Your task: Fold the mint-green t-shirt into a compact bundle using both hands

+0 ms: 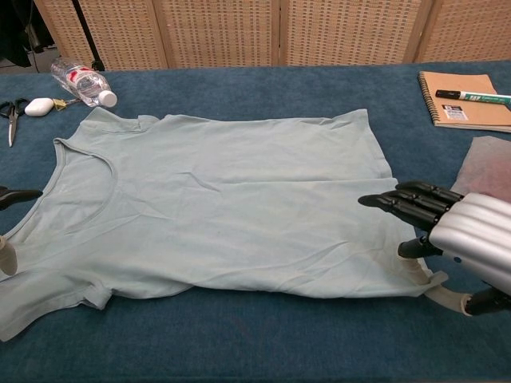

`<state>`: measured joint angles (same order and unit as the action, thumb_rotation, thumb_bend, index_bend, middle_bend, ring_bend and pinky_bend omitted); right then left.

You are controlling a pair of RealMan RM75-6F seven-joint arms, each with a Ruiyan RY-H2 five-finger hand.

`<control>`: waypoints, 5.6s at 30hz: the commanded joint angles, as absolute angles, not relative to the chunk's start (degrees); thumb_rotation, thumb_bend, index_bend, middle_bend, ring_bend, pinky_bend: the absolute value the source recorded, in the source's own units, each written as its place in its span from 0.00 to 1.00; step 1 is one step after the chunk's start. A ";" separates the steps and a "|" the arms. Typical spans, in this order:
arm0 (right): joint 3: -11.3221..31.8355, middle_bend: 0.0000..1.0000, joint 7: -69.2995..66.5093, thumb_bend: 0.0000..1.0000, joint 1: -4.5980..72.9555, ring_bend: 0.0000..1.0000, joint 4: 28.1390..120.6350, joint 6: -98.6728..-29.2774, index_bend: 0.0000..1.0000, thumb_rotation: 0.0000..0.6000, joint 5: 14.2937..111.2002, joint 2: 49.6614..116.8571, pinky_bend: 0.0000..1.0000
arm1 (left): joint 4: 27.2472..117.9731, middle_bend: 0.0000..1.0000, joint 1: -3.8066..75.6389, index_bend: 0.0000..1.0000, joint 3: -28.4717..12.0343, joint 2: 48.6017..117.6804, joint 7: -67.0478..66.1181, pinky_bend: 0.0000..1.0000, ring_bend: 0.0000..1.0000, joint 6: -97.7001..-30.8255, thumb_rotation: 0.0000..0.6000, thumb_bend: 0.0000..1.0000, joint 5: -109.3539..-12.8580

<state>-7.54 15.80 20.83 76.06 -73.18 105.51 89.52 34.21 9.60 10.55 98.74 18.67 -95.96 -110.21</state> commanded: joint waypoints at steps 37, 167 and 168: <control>-8.97 0.00 14.48 0.44 21.81 0.00 77.35 -74.15 0.65 1.00 107.98 88.52 0.00 | 27.87 0.00 10.10 0.72 14.43 102.69 26.52 0.00 0.00 -97.69 1.00 0.53 -108.26; 7.94 0.00 4.16 0.34 38.92 0.00 75.21 -51.39 0.00 1.00 73.53 84.11 0.00 | 70.89 0.00 33.02 0.73 -6.71 79.33 7.62 0.00 0.00 -55.77 1.00 0.59 -75.09; 7.93 0.00 4.17 0.34 38.48 0.00 76.16 -52.25 0.00 1.00 73.75 83.52 0.00 | 70.67 0.00 33.04 0.73 -6.72 79.46 7.64 0.00 0.00 -55.61 1.00 0.59 -74.97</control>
